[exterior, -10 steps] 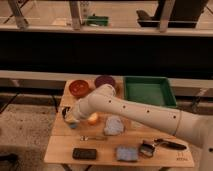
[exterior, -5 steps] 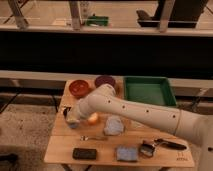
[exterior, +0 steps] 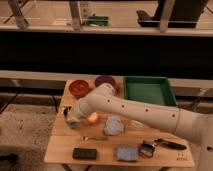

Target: Stack cups on top of each other

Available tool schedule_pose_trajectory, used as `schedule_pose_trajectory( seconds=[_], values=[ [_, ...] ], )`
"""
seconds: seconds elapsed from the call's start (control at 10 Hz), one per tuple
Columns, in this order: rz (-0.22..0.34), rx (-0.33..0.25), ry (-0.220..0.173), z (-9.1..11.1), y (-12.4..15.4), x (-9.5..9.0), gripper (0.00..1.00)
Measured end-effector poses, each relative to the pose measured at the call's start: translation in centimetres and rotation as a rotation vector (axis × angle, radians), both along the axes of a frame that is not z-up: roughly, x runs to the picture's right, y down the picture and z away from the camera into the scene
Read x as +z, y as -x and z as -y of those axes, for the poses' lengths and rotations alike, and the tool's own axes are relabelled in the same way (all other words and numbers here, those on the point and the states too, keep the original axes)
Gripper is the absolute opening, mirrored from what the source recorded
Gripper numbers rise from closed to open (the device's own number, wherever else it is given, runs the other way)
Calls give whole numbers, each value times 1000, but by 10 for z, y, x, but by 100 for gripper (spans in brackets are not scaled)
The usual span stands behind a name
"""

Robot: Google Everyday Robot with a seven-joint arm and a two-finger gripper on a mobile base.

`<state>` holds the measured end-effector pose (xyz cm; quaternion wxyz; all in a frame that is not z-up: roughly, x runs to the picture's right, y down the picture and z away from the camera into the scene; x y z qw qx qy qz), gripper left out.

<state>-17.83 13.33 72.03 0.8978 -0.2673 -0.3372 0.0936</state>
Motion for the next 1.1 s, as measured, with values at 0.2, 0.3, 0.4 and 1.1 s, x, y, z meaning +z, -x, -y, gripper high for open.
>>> schedule_pose_trajectory(
  seconds=[0.2,0.3,0.4,1.1],
  values=[
    [-1,-3,-1,0,-1,1,31],
    [-1,-3,-1,0,-1,1,42],
    [-4,-1,1,-1,-1,1,55],
    [-27,21,-22,1,13,11,80]
  ],
)
